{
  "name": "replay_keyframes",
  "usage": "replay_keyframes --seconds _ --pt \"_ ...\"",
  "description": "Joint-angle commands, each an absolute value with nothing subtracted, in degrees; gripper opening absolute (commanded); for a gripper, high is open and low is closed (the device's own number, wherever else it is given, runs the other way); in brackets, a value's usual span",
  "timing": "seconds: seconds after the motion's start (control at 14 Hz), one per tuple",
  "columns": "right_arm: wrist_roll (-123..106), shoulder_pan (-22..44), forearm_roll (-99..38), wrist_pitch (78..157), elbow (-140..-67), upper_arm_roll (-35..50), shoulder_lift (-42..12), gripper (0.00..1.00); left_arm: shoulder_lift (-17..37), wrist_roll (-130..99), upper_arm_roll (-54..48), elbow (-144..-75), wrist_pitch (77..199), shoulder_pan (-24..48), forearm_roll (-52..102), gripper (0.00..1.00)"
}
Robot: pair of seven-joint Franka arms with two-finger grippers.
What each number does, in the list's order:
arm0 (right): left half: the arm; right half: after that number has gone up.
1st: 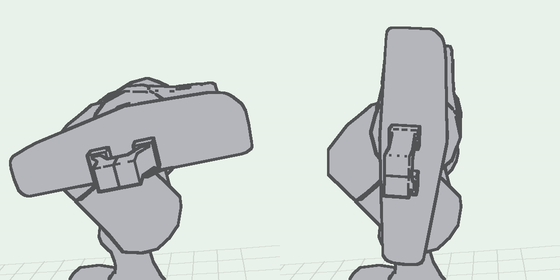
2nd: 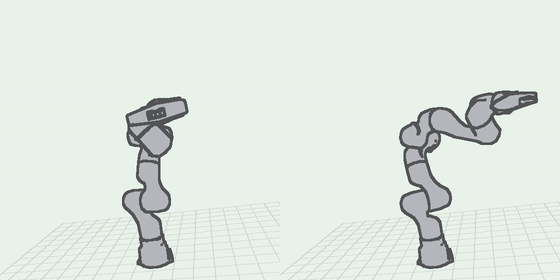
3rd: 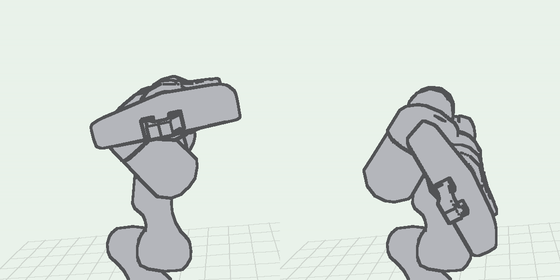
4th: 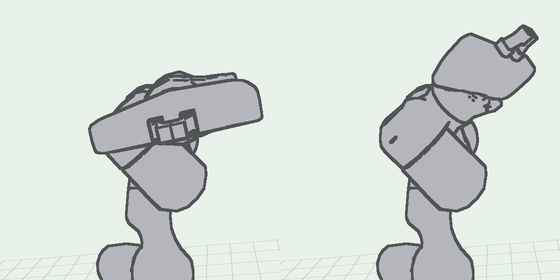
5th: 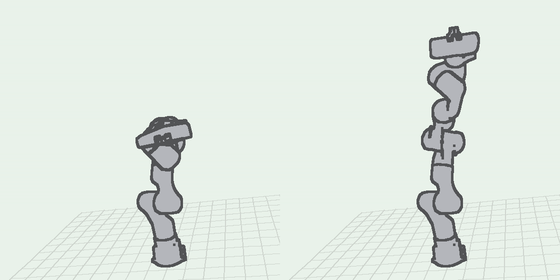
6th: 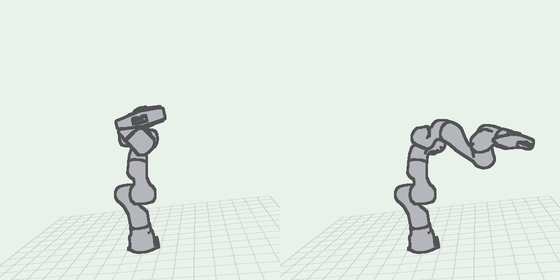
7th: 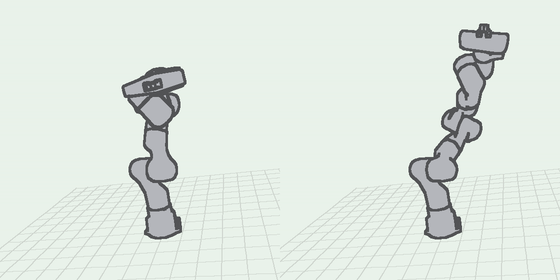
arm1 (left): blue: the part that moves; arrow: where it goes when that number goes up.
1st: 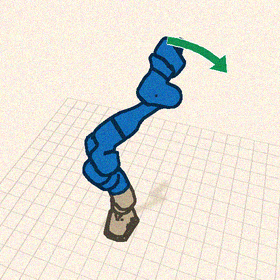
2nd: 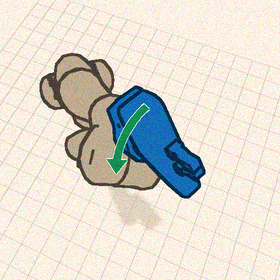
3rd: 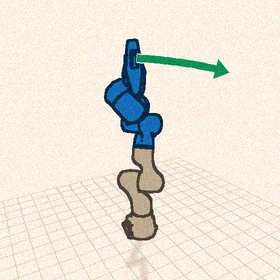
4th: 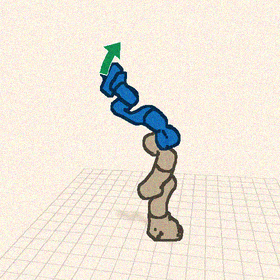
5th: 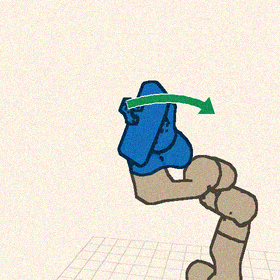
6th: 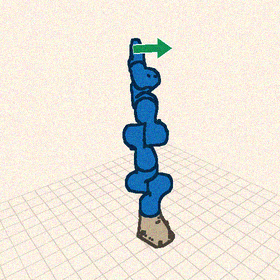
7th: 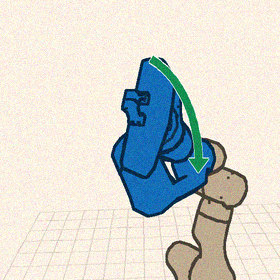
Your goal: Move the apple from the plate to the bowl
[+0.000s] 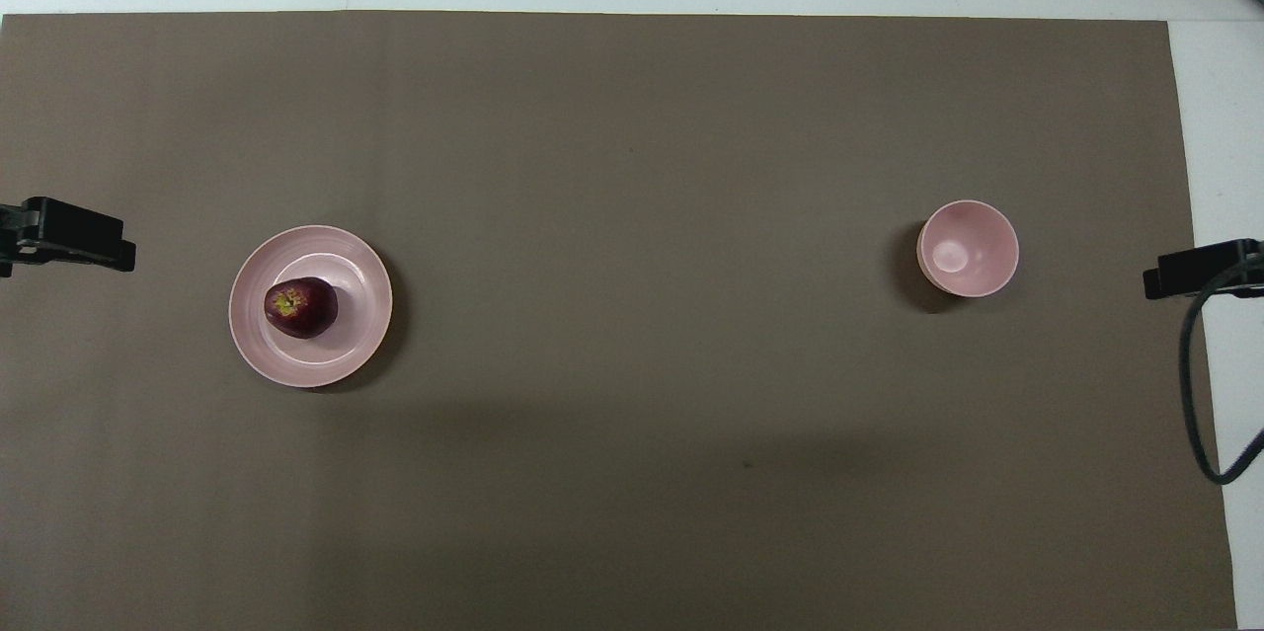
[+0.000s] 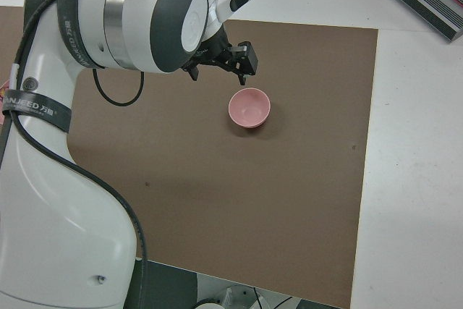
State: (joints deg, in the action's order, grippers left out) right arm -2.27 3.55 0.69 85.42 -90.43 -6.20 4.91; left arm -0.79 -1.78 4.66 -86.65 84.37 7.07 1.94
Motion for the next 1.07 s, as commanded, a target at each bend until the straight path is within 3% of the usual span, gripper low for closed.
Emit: replay_keyframes --seconds 0.0,1.0 --pt "-2.3 3.7 0.0 85.1 -91.2 -6.4 5.9 1.00 -2.4 -1.6 4.8 -88.5 84.1 6.9 2.4 1.00" --pt "-2.3 3.7 0.0 85.1 -91.2 -6.4 5.9 1.00 -2.4 -2.0 4.9 -88.2 83.5 6.9 2.2 1.00"
